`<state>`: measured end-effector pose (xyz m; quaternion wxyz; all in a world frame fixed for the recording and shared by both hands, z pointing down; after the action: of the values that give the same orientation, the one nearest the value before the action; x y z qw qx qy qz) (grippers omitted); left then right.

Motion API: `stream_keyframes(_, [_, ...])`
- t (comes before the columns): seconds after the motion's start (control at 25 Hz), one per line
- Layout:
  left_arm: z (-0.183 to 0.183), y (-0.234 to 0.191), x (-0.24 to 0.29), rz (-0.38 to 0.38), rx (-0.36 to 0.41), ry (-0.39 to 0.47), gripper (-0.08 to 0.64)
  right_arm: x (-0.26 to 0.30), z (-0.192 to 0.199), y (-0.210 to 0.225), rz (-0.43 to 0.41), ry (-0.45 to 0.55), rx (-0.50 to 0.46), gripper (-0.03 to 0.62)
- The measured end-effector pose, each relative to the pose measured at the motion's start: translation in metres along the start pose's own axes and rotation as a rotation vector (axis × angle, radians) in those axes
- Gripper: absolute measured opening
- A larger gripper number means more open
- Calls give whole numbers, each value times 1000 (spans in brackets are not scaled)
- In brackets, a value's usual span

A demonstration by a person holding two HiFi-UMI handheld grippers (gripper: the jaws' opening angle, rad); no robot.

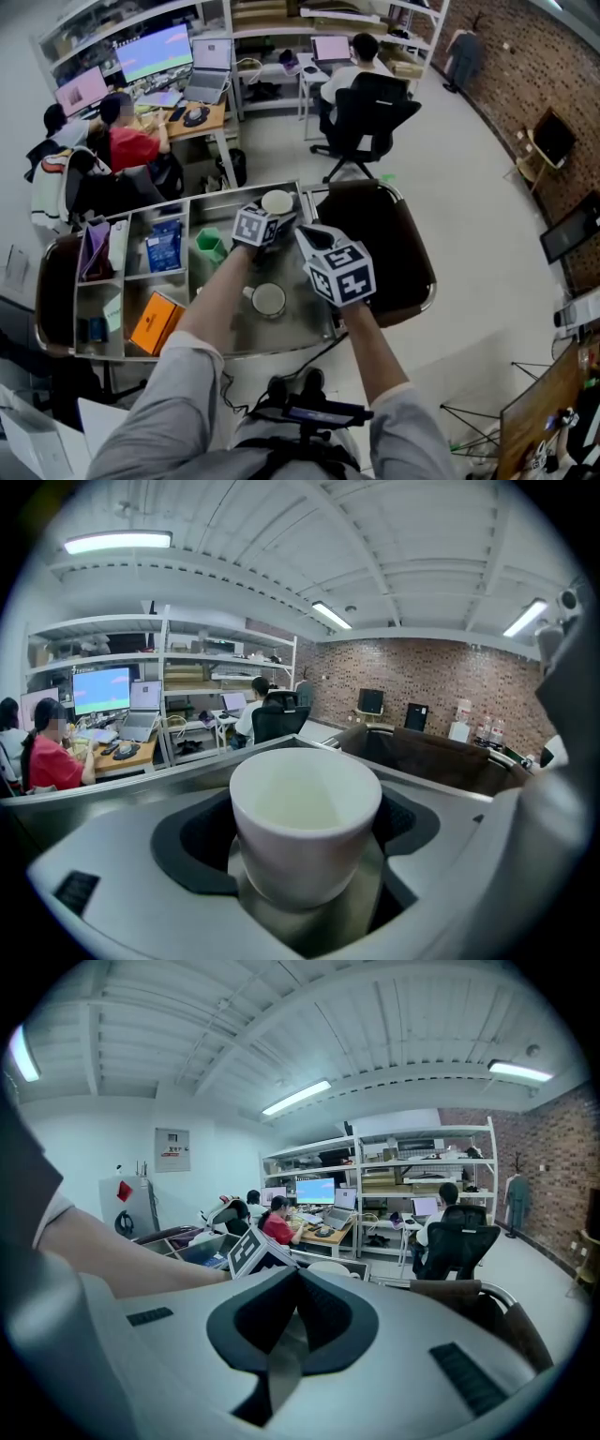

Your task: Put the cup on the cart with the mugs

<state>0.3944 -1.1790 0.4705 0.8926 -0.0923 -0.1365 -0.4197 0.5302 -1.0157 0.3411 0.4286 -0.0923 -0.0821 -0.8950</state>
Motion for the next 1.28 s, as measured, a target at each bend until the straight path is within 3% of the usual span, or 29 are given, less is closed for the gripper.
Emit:
stream_keyframes(0.2, [3,0,1,-20,-9,-8,435,-1,0,2,-4,3,6,-14])
stream_keyframes(0.48, [-3,2,-1,6,-17,-5,512,2,0,-2,-13,6,19,-14])
stream_keyframes(0.72, [-15,-1,-13,-13,7,3,512,1,2,-5,-7,4,18,-14])
stream_keyframes(1.0, [-40,11,-35,34,77,10,512,-7,-1,-8,9,20,18,-14])
stream_keyframes(1.16, [-52,19,-60,41,125,24,487,-14,2,-16,23,27,23,-14])
stream_keyframes(1.28, [-56,19,-80,-5,147,72,358,-23,5,-22,49,34,21,-14])
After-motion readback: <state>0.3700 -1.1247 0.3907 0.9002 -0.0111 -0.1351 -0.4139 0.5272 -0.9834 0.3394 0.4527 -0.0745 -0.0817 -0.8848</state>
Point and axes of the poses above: the fingertips, and each gripper's own axes: x forward along the fingers, y to its right, z out of its underside, the point moved 9 cm from there along -x, backward along the fingers, and after that the axes turned 9 degrees about y, right-handed, at the moved point
